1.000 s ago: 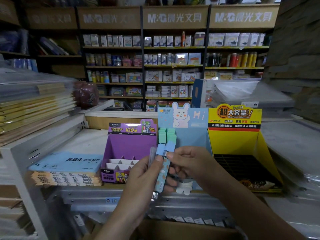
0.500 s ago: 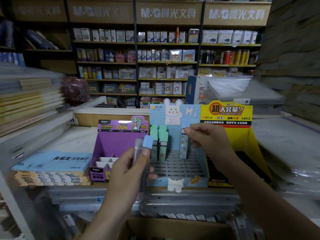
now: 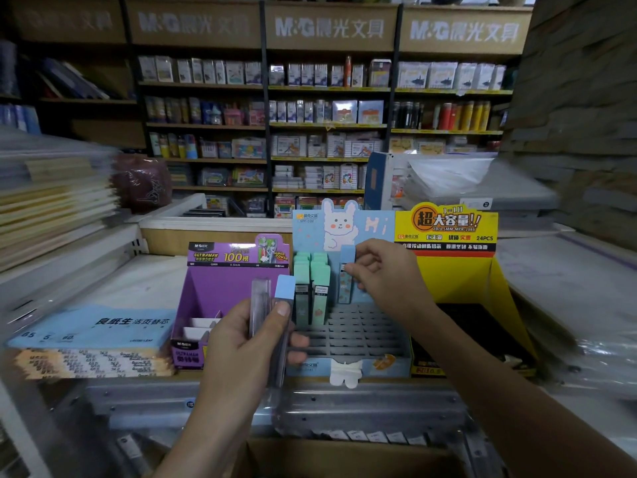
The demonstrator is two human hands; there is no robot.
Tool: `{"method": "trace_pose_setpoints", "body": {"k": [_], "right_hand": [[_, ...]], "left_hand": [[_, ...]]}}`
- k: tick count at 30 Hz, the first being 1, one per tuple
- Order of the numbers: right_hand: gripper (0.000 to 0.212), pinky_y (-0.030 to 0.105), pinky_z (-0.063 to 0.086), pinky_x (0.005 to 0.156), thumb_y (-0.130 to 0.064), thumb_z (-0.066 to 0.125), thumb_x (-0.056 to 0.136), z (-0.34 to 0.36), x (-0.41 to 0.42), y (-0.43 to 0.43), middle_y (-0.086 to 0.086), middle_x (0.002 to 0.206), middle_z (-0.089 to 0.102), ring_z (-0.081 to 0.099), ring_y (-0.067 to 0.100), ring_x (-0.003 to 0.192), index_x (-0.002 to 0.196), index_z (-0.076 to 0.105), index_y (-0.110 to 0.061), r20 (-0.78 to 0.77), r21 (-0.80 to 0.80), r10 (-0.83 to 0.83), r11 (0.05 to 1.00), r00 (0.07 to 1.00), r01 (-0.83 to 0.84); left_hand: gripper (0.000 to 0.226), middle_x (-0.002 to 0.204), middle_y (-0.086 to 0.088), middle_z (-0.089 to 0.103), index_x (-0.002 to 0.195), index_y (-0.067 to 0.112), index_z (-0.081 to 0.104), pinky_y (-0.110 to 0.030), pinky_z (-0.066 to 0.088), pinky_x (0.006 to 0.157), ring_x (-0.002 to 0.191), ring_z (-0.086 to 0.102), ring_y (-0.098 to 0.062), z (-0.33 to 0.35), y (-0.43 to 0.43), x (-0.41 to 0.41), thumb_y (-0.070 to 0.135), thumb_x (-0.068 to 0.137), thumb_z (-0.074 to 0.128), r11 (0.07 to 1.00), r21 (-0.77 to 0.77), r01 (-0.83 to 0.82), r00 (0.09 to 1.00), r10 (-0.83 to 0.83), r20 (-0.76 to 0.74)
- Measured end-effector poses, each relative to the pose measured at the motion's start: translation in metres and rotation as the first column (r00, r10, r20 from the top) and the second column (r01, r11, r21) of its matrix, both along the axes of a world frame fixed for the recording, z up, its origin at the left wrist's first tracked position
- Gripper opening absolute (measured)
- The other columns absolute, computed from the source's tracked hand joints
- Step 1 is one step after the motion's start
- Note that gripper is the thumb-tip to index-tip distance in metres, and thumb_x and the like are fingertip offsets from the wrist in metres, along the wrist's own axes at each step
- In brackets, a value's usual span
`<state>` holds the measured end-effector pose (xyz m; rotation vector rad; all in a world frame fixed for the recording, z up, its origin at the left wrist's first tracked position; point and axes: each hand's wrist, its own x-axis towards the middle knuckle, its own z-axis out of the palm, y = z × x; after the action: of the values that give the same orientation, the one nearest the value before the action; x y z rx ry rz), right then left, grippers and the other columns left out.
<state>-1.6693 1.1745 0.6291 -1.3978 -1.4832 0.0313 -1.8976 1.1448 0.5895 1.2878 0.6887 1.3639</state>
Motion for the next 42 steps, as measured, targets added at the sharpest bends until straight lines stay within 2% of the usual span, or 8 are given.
{"method": "trace_pose_setpoints", "body": {"k": [11, 14, 24, 27, 30, 34, 39, 42], "right_hand": [[0.011, 0.034, 0.062, 0.064, -0.007, 0.075, 0.087, -0.001, -0.004, 0.008, 0.006, 0.066, 0.069, 0.068, 0.009, 0.056, 0.082, 0.066, -0.012, -0.064, -0.098, -0.009, 0.995, 0.998, 0.003], [0.013, 0.025, 0.059, 0.059, -0.006, 0.076, 0.086, -0.003, -0.008, 0.011, 0.009, 0.067, 0.068, 0.068, 0.011, 0.055, 0.082, 0.064, -0.009, -0.052, -0.141, -0.043, 0.989, 0.998, 0.035], [0.014, 0.033, 0.063, 0.063, -0.002, 0.077, 0.085, -0.003, -0.016, 0.007, 0.011, 0.068, 0.066, 0.071, 0.016, 0.062, 0.082, 0.063, -0.005, -0.049, -0.184, -0.061, 0.982, 0.997, 0.051], [0.012, 0.035, 0.059, 0.066, -0.008, 0.076, 0.086, -0.003, -0.015, -0.006, 0.012, 0.072, 0.068, 0.068, 0.024, 0.068, 0.09, 0.066, -0.004, 0.044, -0.076, -0.121, 0.989, 0.992, 0.124], [0.006, 0.037, 0.055, 0.052, -0.009, 0.07, 0.091, 0.001, -0.023, -0.025, 0.013, 0.068, 0.068, 0.067, 0.027, 0.061, 0.084, 0.069, -0.009, -0.067, -0.004, -0.004, 1.0, 0.998, 0.004], [0.022, 0.024, 0.05, 0.047, -0.025, 0.066, 0.096, 0.007, -0.04, -0.047, 0.009, 0.071, 0.073, 0.066, 0.019, 0.056, 0.081, 0.074, -0.011, -0.343, -0.146, 0.281, 0.926, 0.896, -0.347], [0.033, 0.024, 0.045, 0.044, -0.04, 0.068, 0.093, 0.011, -0.044, -0.063, 0.004, 0.058, 0.066, 0.055, 0.014, 0.046, 0.066, 0.071, -0.022, -0.346, -0.207, 0.28, 0.908, 0.895, -0.364], [0.026, 0.026, 0.049, 0.045, -0.038, 0.075, 0.088, 0.013, -0.042, -0.067, 0.013, 0.065, 0.07, 0.06, 0.018, 0.049, 0.075, 0.073, -0.015, -0.413, -0.202, 0.296, 0.892, 0.861, -0.404]], "left_hand": [[0.014, 0.073, -0.01, 0.071, 0.09, 0.011, 0.071, -0.03, 0.059, 0.053, 0.067, 0.074, -0.028, -0.003, 0.002, -0.001, 0.023, 0.094, 0.066, 1.0, -0.011, -0.01, 1.0, 0.01, -0.014], [0.016, 0.072, -0.009, 0.072, 0.094, 0.008, 0.07, -0.03, 0.058, 0.053, 0.068, 0.075, -0.029, -0.004, 0.003, -0.001, 0.024, 0.094, 0.067, 1.0, -0.015, -0.014, 1.0, 0.013, -0.022], [0.021, 0.066, -0.017, 0.071, 0.094, 0.007, 0.067, -0.022, 0.048, 0.044, 0.051, 0.064, -0.019, -0.005, 0.002, 0.0, 0.028, 0.093, 0.069, 1.0, -0.017, -0.026, 0.998, 0.025, -0.049], [0.019, 0.066, -0.017, 0.07, 0.095, 0.005, 0.068, -0.023, 0.05, 0.046, 0.053, 0.066, -0.017, -0.003, 0.0, 0.0, 0.024, 0.093, 0.069, 1.0, -0.004, -0.017, 0.999, 0.016, -0.037], [0.017, 0.07, -0.021, 0.071, 0.096, 0.003, 0.068, -0.023, 0.052, 0.046, 0.054, 0.069, -0.017, 0.0, -0.003, 0.003, 0.019, 0.093, 0.07, 1.0, 0.009, -0.017, 0.999, 0.017, -0.033], [0.012, 0.069, -0.013, 0.071, 0.095, 0.004, 0.069, -0.025, 0.054, 0.049, 0.06, 0.072, -0.021, 0.002, -0.007, 0.011, 0.015, 0.092, 0.071, 1.0, 0.02, 0.002, 0.999, -0.001, -0.042], [0.005, 0.066, -0.008, 0.066, 0.091, 0.008, 0.07, -0.025, 0.05, 0.047, 0.058, 0.066, -0.018, -0.001, -0.01, 0.02, 0.011, 0.09, 0.073, 0.998, 0.034, 0.048, 0.998, -0.047, -0.038], [0.009, 0.065, -0.006, 0.064, 0.087, 0.012, 0.071, -0.023, 0.049, 0.049, 0.057, 0.061, -0.014, -0.004, -0.011, 0.022, 0.016, 0.084, 0.079, 0.993, 0.087, 0.081, 0.994, -0.073, -0.086]]}}
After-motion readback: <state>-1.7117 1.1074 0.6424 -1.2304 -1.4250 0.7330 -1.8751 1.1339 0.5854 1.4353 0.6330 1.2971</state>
